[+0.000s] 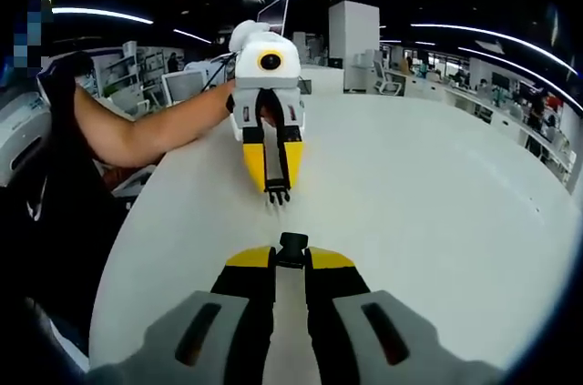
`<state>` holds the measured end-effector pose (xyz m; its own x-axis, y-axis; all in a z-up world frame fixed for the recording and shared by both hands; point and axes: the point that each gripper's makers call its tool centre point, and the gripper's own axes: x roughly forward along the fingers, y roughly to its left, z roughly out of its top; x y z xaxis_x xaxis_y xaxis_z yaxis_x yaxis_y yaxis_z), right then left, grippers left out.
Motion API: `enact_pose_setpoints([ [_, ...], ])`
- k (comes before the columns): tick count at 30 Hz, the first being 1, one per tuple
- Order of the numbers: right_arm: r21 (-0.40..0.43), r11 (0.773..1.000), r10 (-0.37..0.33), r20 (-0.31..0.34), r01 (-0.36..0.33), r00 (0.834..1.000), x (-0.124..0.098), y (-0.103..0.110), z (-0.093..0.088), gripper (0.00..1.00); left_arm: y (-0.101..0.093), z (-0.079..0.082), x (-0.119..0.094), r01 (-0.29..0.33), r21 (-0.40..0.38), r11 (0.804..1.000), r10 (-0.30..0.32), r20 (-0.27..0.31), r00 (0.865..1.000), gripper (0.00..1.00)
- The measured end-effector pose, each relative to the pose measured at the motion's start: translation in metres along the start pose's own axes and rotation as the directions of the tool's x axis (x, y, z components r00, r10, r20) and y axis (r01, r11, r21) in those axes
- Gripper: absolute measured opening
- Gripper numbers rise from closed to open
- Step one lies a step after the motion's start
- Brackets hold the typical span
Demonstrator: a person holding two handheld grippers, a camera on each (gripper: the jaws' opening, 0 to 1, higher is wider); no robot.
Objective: Snap the two parts of the plastic buckle together until the buckle closes and remains connected.
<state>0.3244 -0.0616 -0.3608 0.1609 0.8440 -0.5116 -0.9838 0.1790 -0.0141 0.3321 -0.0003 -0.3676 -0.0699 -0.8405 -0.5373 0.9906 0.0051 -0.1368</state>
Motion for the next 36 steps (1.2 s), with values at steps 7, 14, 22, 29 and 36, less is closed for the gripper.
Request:
enact_pose_setpoints([
  [7,0.001,1.0,0.004,-0.005,-0.004,1.0,0.0,0.0,-0.001,0.1,-0.003,-0.001,0.001,0.01,0.003,1.0,-0.01,-0.008,1.0,0.11],
  [14,0.002,1.0,0.021,-0.009,-0.021,1.0,0.001,0.002,-0.002,0.1,-0.005,-0.001,0.001,0.019,0.003,1.0,-0.019,-0.012,1.0,0.11],
  [22,-0.003,0.999,0.046,-0.017,-0.046,0.999,0.001,0.007,-0.004,0.1,-0.009,-0.002,0.002,0.043,0.007,0.999,-0.043,-0.021,0.999,0.11],
  [29,-0.004,0.998,0.057,-0.008,-0.057,0.998,-0.001,0.01,-0.001,0.1,-0.014,-0.003,0.003,0.061,0.006,0.998,-0.061,-0.031,0.998,0.11],
  [36,-0.007,0.996,0.085,-0.017,-0.085,0.996,0.0,0.016,-0.003,0.1,-0.015,-0.005,0.003,0.069,0.003,0.998,-0.069,-0.039,0.997,0.11],
])
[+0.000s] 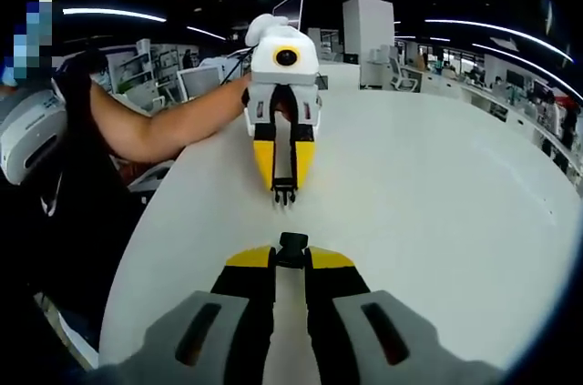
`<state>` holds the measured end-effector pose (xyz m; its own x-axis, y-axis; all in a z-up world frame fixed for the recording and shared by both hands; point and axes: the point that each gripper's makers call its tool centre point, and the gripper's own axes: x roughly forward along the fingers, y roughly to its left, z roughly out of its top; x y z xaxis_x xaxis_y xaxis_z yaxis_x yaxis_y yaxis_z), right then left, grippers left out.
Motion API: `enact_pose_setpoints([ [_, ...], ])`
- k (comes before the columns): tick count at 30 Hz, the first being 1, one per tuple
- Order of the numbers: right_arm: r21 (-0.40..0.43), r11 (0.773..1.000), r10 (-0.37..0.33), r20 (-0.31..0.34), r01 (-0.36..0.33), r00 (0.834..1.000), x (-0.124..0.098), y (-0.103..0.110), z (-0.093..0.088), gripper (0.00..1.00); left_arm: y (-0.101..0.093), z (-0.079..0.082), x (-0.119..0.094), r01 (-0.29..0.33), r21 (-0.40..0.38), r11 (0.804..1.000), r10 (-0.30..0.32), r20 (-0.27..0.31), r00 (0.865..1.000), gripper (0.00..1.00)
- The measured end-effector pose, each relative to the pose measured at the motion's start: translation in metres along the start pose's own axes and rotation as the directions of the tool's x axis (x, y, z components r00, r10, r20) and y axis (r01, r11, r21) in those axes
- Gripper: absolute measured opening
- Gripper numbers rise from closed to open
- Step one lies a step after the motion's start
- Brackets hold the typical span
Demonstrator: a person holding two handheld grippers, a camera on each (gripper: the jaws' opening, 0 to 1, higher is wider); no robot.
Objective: Snap the two parts of the plastic buckle together until the buckle closes and remains connected.
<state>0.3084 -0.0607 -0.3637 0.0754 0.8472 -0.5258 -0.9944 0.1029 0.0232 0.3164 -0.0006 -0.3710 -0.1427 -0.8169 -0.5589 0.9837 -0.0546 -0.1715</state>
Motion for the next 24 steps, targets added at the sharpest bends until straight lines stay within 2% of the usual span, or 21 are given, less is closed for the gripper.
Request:
enact_pose_setpoints([
  [14,-0.012,1.0,0.002,0.005,-0.002,1.0,-0.0003,0.0016,0.0005,0.1,0.0018,0.0021,-0.0005,-0.017,0.007,1.0,0.017,0.01,1.0,0.11],
  [24,-0.035,0.999,-0.009,0.005,0.009,1.0,0.0003,-0.0007,-0.0002,0.1,0.0054,0.0048,0.0009,-0.03,0.043,0.999,0.029,0.03,0.999,0.11],
])
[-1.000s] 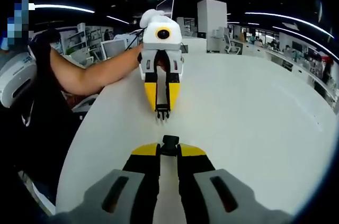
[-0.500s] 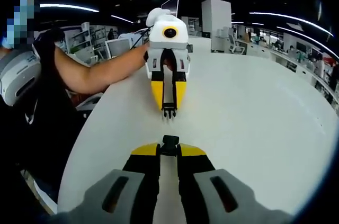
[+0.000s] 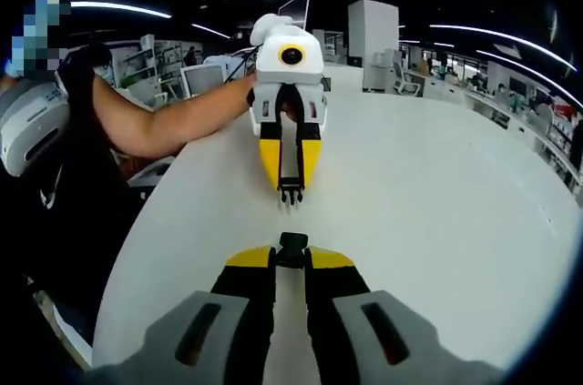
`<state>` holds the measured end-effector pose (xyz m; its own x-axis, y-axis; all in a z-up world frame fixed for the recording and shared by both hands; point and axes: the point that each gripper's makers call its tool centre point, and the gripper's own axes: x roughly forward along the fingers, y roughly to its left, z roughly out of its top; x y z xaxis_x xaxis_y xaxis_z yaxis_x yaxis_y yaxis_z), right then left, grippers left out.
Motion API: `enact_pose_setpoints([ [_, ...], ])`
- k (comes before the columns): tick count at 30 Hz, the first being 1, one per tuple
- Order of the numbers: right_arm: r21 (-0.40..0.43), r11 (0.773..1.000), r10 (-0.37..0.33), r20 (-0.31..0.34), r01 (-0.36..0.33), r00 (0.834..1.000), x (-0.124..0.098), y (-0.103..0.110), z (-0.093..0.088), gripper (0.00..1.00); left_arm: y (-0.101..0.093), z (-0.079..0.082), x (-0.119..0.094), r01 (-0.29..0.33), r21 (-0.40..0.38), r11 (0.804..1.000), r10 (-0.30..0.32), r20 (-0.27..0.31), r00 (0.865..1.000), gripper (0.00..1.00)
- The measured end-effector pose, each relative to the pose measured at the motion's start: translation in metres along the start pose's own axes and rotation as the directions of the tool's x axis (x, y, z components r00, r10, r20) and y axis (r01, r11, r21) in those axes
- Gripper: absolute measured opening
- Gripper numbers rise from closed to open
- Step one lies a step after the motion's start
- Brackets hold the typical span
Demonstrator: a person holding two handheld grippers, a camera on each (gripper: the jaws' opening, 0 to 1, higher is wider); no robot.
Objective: Snap the two parts of the plastic buckle together until the buckle closes and remains connected.
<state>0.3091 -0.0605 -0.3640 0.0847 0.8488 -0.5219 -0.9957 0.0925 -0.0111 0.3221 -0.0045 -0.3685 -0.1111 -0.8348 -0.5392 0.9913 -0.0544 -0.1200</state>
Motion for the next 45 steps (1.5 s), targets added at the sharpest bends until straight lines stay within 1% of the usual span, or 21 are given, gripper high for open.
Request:
enact_pose_setpoints([
  [14,-0.024,1.0,-0.003,-0.001,0.003,1.0,0.004,-0.001,-0.001,0.1,-0.001,-0.002,0.005,-0.001,0.03,1.0,0.001,-0.006,1.0,0.11],
  [23,-0.021,1.0,0.0,0.002,0.0,1.0,0.005,0.0,-0.001,0.1,0.001,-0.002,0.007,-0.009,0.053,0.999,0.009,-0.001,1.0,0.11],
  [31,-0.027,1.0,0.002,0.001,-0.002,1.0,0.007,0.001,-0.002,0.1,-0.002,-0.001,0.01,0.008,0.055,0.998,-0.008,0.003,1.0,0.11],
  [41,-0.031,0.999,0.009,-0.003,-0.01,1.0,0.008,0.002,-0.003,0.1,-0.001,-0.002,0.012,0.014,0.055,0.998,-0.014,0.009,1.0,0.11],
  [45,-0.03,1.0,0.008,0.0,-0.008,1.0,0.008,0.001,-0.002,0.1,-0.001,-0.003,0.012,0.02,0.039,0.999,-0.02,0.017,1.0,0.11],
])
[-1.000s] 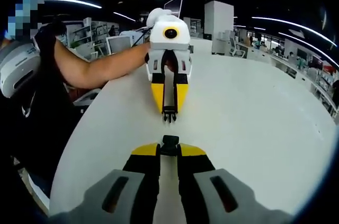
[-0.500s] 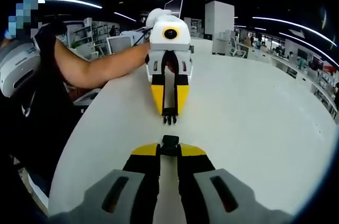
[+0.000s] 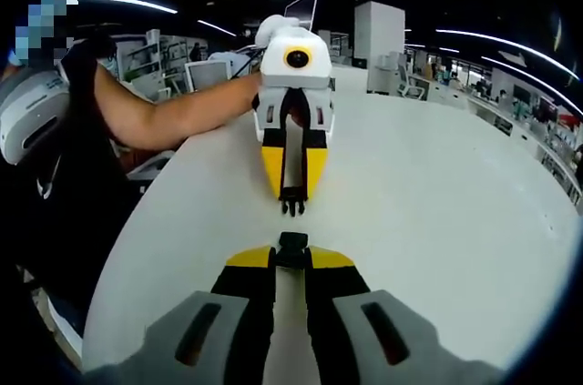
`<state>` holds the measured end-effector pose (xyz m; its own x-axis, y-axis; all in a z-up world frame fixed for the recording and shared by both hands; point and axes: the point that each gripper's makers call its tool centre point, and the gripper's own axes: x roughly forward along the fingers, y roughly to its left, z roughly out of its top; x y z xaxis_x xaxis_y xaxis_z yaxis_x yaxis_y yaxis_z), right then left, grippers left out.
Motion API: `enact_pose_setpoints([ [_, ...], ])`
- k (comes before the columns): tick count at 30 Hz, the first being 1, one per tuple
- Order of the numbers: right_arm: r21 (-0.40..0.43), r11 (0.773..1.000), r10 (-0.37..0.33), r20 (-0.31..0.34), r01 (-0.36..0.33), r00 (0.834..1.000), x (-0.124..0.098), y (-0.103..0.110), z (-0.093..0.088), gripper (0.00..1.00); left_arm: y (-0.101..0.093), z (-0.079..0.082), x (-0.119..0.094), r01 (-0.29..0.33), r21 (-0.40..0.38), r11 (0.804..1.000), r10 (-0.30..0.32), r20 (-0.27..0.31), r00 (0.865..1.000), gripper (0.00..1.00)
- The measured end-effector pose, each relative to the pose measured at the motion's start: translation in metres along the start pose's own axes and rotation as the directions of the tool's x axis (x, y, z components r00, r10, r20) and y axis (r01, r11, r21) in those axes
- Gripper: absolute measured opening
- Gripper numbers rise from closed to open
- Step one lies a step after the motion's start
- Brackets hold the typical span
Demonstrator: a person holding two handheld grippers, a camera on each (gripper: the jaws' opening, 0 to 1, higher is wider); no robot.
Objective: Snap the two parts of the plastic buckle together until the buckle closes and remains connected.
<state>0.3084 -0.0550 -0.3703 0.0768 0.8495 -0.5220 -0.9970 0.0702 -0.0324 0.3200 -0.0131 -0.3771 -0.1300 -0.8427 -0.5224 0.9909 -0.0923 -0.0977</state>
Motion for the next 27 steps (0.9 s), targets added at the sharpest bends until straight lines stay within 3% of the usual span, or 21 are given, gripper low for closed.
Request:
enact_pose_setpoints([
  [23,0.021,1.0,0.008,0.012,-0.008,1.0,0.0039,0.0018,0.0002,0.1,-0.0019,0.0001,0.0037,-0.021,0.055,0.998,0.02,0.007,1.0,0.11],
  [27,0.018,1.0,0.006,0.013,-0.007,1.0,0.0043,0.0029,0.0004,0.1,-0.0013,0.001,0.0069,-0.001,0.066,0.998,-0.002,0.046,0.999,0.11],
])
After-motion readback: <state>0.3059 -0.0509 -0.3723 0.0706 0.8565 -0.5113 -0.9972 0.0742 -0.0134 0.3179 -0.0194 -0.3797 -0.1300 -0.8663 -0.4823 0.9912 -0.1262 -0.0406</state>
